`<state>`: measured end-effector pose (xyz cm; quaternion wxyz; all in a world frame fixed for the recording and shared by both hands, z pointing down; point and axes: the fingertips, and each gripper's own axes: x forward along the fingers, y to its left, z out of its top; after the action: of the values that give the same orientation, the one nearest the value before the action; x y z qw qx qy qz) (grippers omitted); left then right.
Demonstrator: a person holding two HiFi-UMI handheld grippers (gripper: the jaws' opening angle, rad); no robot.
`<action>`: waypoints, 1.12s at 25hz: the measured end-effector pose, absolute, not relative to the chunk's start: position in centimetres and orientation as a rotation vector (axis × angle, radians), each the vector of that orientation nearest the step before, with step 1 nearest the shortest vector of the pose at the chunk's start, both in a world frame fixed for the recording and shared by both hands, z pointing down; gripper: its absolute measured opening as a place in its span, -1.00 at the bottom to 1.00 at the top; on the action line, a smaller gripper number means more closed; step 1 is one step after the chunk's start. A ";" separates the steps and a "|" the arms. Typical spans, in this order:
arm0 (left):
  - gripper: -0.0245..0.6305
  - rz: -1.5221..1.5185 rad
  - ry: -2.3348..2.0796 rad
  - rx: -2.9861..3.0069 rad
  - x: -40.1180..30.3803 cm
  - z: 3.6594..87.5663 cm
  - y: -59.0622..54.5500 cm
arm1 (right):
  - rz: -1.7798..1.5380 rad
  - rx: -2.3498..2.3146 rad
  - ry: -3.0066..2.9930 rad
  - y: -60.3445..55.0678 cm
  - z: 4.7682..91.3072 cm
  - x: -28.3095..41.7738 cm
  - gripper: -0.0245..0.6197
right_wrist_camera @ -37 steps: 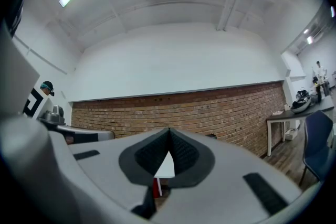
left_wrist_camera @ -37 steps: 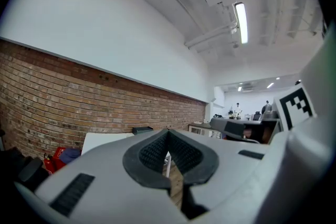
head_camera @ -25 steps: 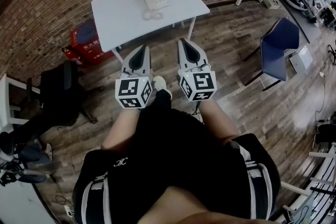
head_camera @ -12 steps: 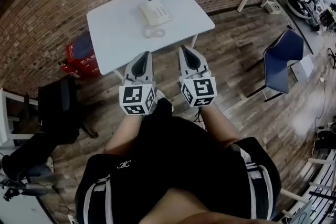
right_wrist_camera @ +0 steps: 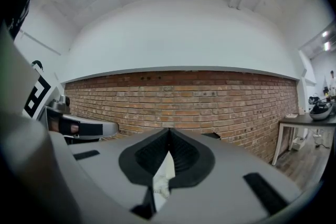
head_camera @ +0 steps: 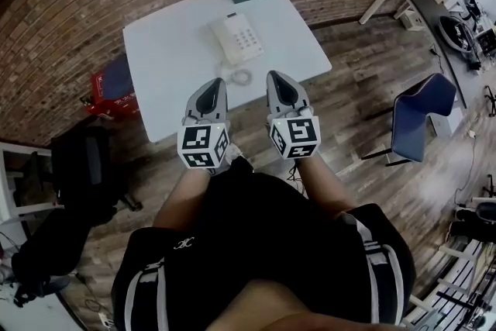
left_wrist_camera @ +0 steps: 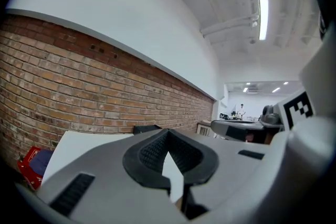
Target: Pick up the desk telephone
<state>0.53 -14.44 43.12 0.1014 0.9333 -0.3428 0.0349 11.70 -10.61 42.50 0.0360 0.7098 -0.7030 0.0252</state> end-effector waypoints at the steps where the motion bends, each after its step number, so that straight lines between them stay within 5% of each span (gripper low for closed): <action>1: -0.93 0.107 -1.014 2.747 0.9 43.3 -15.7 | 0.081 2.180 -2.159 -11.9 42.5 12.2 -0.93; 28: -0.93 0.205 -1.082 2.440 2.9 49.6 -33.0 | 0.247 1.969 -2.231 -31.0 45.7 17.1 -0.93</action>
<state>2.90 -33.00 49.61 0.2301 0.8870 -0.3934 0.0744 17.15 -31.02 45.66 0.0776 0.6575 -0.7449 0.0825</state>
